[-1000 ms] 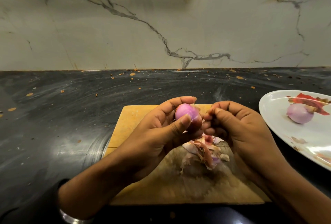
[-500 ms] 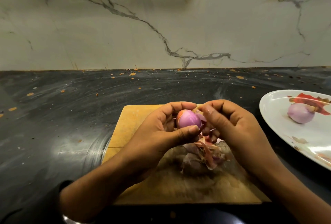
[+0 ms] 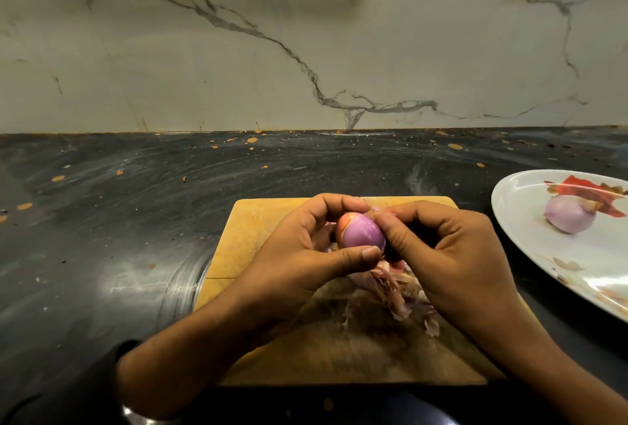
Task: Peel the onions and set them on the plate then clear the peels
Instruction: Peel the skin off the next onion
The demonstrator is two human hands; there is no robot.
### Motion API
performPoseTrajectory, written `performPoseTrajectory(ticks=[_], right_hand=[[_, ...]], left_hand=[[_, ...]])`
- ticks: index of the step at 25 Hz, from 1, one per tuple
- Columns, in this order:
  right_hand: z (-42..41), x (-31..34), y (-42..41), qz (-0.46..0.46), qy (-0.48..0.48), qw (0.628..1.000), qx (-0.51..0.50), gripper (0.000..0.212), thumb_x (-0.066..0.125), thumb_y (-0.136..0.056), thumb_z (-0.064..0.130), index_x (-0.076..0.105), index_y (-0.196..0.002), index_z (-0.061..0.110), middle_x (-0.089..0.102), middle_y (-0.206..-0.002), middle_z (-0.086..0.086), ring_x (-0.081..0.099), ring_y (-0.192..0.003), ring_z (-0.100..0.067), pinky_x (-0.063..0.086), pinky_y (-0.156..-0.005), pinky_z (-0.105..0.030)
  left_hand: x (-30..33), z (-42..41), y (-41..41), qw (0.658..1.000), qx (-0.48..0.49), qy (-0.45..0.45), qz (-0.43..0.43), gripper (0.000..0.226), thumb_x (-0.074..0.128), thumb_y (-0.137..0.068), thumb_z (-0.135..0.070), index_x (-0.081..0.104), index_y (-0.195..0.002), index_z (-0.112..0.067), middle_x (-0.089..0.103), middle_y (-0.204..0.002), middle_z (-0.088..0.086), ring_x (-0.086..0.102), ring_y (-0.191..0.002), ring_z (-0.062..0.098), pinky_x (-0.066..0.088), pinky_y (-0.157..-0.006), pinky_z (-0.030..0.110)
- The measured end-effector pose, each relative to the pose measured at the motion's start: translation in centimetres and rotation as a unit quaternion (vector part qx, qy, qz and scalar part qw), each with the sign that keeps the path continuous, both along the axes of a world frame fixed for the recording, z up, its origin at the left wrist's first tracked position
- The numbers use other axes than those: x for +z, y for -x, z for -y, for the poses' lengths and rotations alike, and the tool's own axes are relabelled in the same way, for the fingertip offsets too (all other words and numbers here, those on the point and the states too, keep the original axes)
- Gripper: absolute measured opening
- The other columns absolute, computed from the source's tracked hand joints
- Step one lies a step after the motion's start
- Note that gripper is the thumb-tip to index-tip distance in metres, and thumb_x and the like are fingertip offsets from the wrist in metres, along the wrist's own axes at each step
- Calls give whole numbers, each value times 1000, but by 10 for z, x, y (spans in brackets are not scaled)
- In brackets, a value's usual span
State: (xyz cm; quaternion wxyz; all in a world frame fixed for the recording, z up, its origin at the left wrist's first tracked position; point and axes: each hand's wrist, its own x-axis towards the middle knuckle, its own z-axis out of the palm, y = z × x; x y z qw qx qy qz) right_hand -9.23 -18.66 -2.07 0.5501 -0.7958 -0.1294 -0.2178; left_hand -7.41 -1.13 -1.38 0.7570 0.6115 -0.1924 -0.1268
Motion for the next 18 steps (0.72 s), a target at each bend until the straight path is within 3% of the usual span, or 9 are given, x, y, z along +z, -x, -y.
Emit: performPoseTrajectory(ticks=[3,7,9,13,16,18], right_hand=[[0,2,1,0,-28,1000,-7,12,65,-90,22,76,-86,23,74,-72,9,70,-63,-10,54,-55,-18],[2,2,-2,-64,-52,996,-19,28,51,-101,16,67,-78,14,68,-64,-8,64,-55,-15,54,-54,-27],[3,1,-3,-88,-32,995,-36,36,45,-103,20,59,-71,13,63,-58,-9,58,-52,-14,50,-54,-30],[4,-1,-2,-62,71,995,-33,45,54,-96,40,57,-59,15,56,-53,0,46,-50,-5,39,-51,-31],[3,-3,-2,-57,114,992,-9,16,67,-92,23,75,-80,30,71,-72,16,64,-70,2,49,-62,-16],[4,-3,-1,-41,87,995,-12,23,70,-89,13,77,-92,35,75,-84,21,70,-82,2,53,-71,-12]], left_hand=[[2,0,1,1000,-10,13,-10,50,74,-68,0,59,-114,-9,67,-116,17,68,-101,28,58,-90,42],[4,1,2,998,-9,45,-36,48,71,-69,1,57,-114,-7,69,-108,13,70,-95,25,60,-85,40],[5,-1,2,997,1,66,-47,47,71,-70,0,57,-114,-6,71,-103,10,70,-95,25,60,-84,38],[8,-2,0,993,28,86,-72,48,71,-67,-5,53,-112,-5,72,-100,15,71,-93,28,61,-81,34],[9,-2,0,992,38,93,-77,45,69,-70,-5,51,-112,-5,72,-106,21,72,-89,28,62,-77,30],[9,-2,-1,992,36,98,-74,44,68,-73,-7,53,-114,-5,73,-108,18,73,-92,26,61,-77,28]])
